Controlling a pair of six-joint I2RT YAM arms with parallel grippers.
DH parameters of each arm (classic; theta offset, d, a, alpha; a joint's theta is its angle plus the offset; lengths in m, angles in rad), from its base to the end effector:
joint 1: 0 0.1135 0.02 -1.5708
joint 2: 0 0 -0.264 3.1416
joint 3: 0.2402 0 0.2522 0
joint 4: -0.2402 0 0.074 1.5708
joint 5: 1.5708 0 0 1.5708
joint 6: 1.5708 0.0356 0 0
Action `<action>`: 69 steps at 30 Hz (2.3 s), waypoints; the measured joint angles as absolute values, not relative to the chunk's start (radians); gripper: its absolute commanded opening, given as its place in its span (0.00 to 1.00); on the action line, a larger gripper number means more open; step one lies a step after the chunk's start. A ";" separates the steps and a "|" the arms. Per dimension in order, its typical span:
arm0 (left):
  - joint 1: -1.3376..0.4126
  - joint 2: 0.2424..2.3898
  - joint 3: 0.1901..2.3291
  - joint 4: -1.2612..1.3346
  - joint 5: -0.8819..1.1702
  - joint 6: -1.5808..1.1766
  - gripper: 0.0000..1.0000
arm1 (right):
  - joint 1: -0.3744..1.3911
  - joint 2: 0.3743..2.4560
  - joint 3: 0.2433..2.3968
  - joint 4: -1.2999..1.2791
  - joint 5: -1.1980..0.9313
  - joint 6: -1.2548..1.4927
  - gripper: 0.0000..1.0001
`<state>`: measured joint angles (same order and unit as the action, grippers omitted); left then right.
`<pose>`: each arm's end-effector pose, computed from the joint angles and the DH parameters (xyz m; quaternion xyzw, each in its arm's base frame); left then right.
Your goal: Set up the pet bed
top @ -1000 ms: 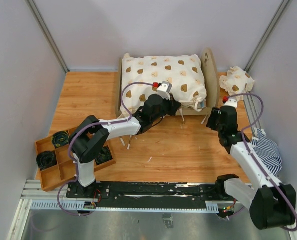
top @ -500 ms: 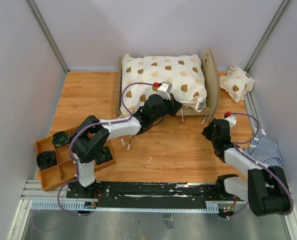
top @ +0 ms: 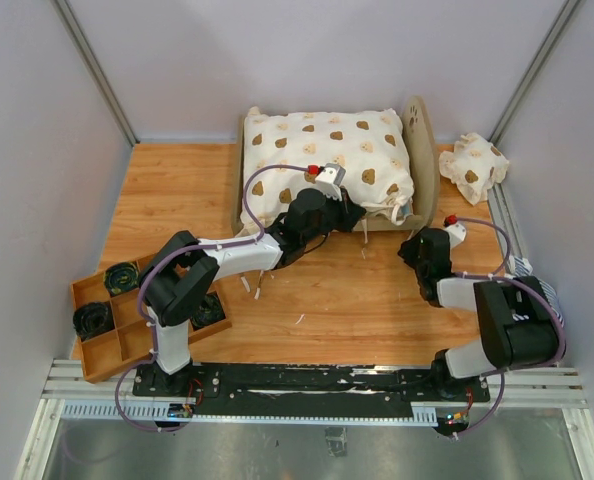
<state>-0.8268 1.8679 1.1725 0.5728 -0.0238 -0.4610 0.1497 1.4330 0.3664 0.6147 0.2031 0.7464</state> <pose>0.2936 -0.3177 0.2417 0.1285 0.7380 -0.3905 0.5351 0.2508 0.0306 0.1420 0.2993 0.7901 0.1513 0.5131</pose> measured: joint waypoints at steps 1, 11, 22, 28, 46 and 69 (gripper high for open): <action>-0.827 1.868 1.172 0.573 -0.022 -0.462 0.00 | 0.150 1.449 0.373 0.628 0.204 0.750 0.39; -0.827 1.868 1.172 0.573 -0.005 -0.474 0.00 | 0.150 1.588 0.448 0.703 0.207 0.759 0.09; -0.827 1.868 1.172 0.573 0.035 -0.484 0.00 | 0.150 1.304 0.401 0.463 0.145 0.693 0.00; -0.849 1.868 1.172 0.573 0.067 -0.500 0.00 | 0.150 0.976 0.383 0.175 0.054 0.617 0.00; -0.968 1.942 1.175 0.566 0.112 -0.535 0.35 | 0.146 0.472 0.406 -0.199 -0.163 0.569 0.00; -0.983 1.919 1.118 0.707 0.264 -0.329 0.56 | 0.146 0.709 0.448 -0.065 -0.192 0.718 0.00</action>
